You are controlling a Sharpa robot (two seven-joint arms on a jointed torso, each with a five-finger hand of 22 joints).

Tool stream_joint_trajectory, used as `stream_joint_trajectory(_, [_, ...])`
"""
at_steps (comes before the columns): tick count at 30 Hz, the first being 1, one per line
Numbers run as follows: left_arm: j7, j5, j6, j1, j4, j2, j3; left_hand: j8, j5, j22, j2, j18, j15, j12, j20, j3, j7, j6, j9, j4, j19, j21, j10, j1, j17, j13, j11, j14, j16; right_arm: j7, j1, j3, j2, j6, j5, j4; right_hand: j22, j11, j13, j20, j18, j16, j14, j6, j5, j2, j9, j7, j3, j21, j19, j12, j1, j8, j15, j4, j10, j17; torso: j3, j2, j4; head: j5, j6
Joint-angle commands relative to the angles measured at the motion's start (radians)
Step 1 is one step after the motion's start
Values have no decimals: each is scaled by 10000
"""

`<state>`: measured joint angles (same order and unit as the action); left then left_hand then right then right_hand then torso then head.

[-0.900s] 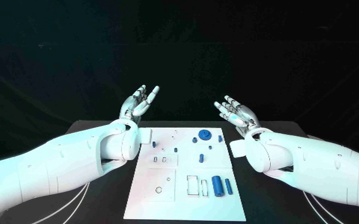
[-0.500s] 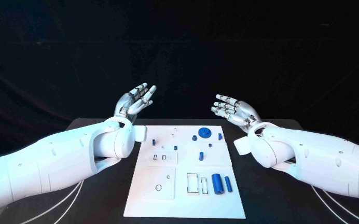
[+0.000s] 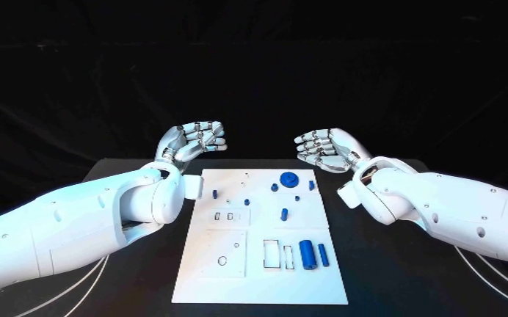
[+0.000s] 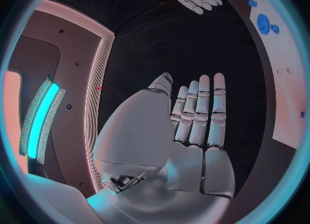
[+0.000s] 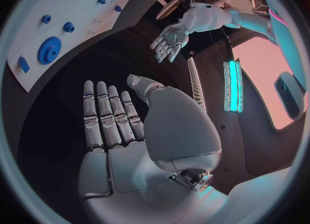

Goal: Assemble the parts on the task board

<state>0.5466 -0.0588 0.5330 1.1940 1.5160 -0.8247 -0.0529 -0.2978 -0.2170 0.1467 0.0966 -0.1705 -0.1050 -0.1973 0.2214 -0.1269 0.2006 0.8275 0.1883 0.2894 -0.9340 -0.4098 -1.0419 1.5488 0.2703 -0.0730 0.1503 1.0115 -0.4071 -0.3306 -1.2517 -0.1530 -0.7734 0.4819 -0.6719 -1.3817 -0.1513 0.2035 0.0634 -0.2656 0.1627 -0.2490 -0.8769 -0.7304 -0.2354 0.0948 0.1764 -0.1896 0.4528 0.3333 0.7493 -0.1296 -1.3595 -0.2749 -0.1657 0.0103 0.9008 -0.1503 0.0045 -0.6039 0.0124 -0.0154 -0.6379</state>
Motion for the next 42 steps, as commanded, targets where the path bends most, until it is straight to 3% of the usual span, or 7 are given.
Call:
stream_joint_trajectory(1, [-85,217,-433,60,327,-181,33,-131,29,54,51,-144,153,58,-180,-193,-52,303,27,26,-355,-183,-487,132,207,36,-105,388,-216,1138,-112,21,36,-278,-2918,99,-449,-379,51,458,199,-510,-1883,-1193,15,412,87,-339,276,1004,1413,111,118,-265,537,242,1526,-292,-23,-260,33,-30,14])
stream_joint_trajectory(7, [-211,298,-634,86,985,-608,118,-151,40,123,163,-142,269,49,-313,-325,-57,436,23,15,-589,-364,-850,83,448,29,-196,713,-532,2118,-378,57,187,-851,-5225,249,-988,-715,185,867,202,-1110,-3070,-1797,-280,505,230,-69,172,1930,2017,-71,95,-492,979,371,2539,-755,-37,-551,19,-2,26])
stream_joint_trajectory(9, [-243,310,-709,95,1200,-740,138,-142,40,136,188,-137,279,76,-335,-361,-53,443,16,15,-616,-398,-876,59,507,36,-197,728,-593,2469,-463,65,262,-1097,-6038,286,-1663,-982,299,1301,190,-2088,-4340,-2085,-659,605,309,137,-28,3066,2763,-131,139,-539,1376,443,3051,-1445,-44,-630,-5,30,53])
stream_joint_trajectory(14, [-300,319,-837,105,1597,-972,167,-120,45,147,222,-131,277,121,-350,-385,-38,430,3,23,-633,-428,-875,-13,572,47,-184,729,-658,3164,-636,75,446,-1529,-7518,329,-2655,-1216,583,1606,169,-3952,-5502,-2014,-591,895,382,249,105,4545,3403,-13,526,-295,1660,220,3239,-3052,-66,-844,-65,67,60])
stream_joint_trajectory(20, [-341,313,-930,110,1922,-1152,202,-81,49,160,260,-127,273,183,-364,-425,-16,391,-17,16,-651,-465,-857,-83,660,55,-167,727,-746,3733,-787,83,698,-1745,-8688,339,-8939,-1139,1027,1625,-730,-8612,-6228,-1834,-483,1120,672,273,388,9158,5990,76,821,-318,1642,-144,2826,-7882,-118,-1037,-106,143,117])
stream_joint_trajectory(24, [-352,311,-957,112,2047,-1212,224,-68,53,166,276,-126,272,205,-368,-437,-8,378,-24,16,-659,-481,-850,-109,694,56,-160,728,-781,3965,-851,86,864,-1873,-9152,347,-11177,-1046,1215,1507,-1056,-10583,-6308,-1619,-455,1285,890,200,598,10664,6756,187,853,-300,1523,-314,2502,-10033,-154,-1140,-114,197,100])
stream_joint_trajectory(42, [-402,310,-1053,147,2240,-1279,270,-21,63,183,311,-121,258,285,-377,-482,30,323,-47,16,-675,-528,-804,-202,808,58,-129,706,-897,4594,-894,79,1502,-2756,-10163,481,-12392,-1022,1334,1413,-1245,-11448,-6343,-1259,-428,1392,1116,274,747,11422,7187,329,801,-212,1457,-408,1963,-10904,-337,-1573,-232,259,130])
